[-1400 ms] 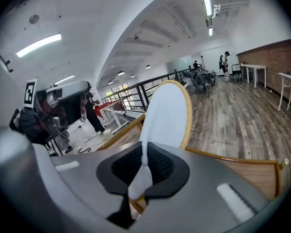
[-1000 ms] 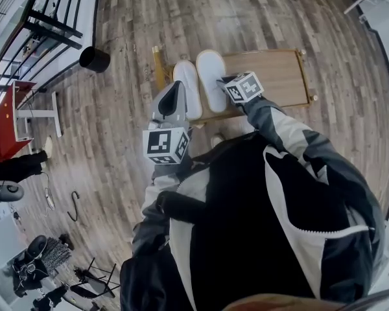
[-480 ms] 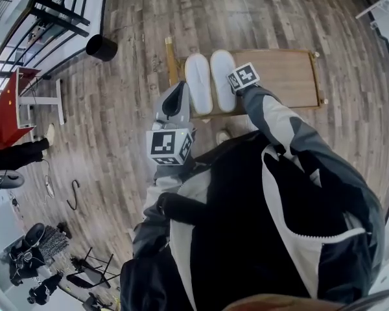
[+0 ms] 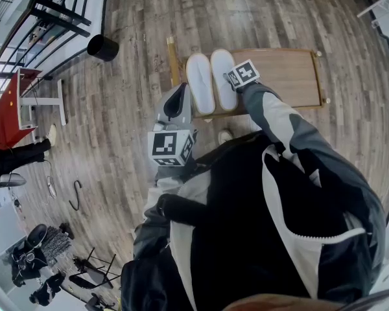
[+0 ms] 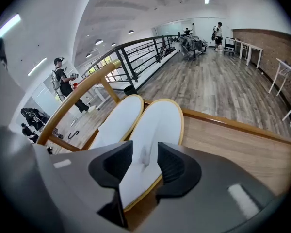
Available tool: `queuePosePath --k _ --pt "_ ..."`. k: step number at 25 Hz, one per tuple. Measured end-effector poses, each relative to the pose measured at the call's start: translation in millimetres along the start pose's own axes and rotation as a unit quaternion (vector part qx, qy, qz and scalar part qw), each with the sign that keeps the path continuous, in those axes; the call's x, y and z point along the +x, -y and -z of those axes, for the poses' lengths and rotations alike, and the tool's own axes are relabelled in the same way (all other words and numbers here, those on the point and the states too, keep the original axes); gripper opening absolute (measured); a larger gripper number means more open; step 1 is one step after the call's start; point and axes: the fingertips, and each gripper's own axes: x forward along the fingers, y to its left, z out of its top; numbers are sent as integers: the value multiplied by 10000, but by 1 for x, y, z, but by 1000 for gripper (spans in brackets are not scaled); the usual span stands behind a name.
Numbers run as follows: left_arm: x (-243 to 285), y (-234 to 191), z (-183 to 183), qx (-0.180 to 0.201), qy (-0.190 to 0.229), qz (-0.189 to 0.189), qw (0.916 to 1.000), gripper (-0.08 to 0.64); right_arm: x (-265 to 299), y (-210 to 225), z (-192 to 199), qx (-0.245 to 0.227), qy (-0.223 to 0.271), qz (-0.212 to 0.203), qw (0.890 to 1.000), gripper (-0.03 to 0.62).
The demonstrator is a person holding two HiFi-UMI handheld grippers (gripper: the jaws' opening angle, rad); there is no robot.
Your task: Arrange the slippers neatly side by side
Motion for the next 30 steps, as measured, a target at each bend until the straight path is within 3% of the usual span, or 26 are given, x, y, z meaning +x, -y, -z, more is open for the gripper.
queuePosePath --k 5,10,11,16,21,26,30 --pt "4 3 -3 -21 54 112 9999 18 -17 -6 -9 104 293 -162 9994 155" --pt "19 2 1 -289 66 261 9992 18 -63 -34 -49 122 1230 -579 9906 35" --pt "24 4 -1 -312 83 311 9990 18 -80 -40 -61 33 1492 -624 9868 7" --pt "46 24 -18 -306 237 684 9969 18 -189 -68 -115 -629 2862 -643 9539 4" --pt "66 38 -33 -264 350 928 9947 18 -284 -82 -129 -1136 3647 -412 9233 3" --pt "76 62 -48 -53 444 1156 9923 18 -338 -78 -111 -1274 3949 -10 9099 3" --pt "79 74 -53 140 478 1257 9908 18 -344 -73 -96 -1278 3957 117 9094 2"
